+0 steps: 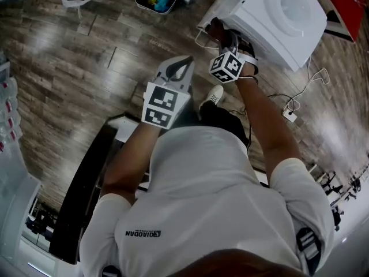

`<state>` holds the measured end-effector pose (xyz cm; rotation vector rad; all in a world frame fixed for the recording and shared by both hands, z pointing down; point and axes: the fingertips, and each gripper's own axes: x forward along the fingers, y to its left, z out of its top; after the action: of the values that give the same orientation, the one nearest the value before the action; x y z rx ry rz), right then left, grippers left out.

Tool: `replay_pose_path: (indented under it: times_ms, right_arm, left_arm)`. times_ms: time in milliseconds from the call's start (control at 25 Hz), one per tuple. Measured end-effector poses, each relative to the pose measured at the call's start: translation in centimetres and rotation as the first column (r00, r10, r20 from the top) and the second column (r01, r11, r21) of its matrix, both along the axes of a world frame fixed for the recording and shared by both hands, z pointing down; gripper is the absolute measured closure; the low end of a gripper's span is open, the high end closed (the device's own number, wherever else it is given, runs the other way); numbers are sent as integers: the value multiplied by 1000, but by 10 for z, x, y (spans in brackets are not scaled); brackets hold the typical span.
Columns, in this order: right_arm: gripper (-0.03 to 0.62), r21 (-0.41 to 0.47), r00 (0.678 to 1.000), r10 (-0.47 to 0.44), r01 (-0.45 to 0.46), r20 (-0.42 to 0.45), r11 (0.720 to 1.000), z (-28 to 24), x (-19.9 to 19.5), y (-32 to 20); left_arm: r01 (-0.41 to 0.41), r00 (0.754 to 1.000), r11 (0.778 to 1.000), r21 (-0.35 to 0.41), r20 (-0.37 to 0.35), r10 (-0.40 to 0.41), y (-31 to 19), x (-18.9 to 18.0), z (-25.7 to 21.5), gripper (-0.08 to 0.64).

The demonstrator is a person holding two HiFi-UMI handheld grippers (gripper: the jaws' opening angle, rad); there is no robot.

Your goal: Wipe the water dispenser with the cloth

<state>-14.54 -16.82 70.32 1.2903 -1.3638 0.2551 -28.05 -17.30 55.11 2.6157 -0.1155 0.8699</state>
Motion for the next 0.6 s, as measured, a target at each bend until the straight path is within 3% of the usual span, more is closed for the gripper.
replay_pose_path:
  times_ms: [600]
  right_arm:
    - [520, -173, 999, 45, -40, 28, 984, 131, 5, -1]
  left_arm:
    - [22, 998, 998, -55, 59, -18, 5, -27, 22, 560]
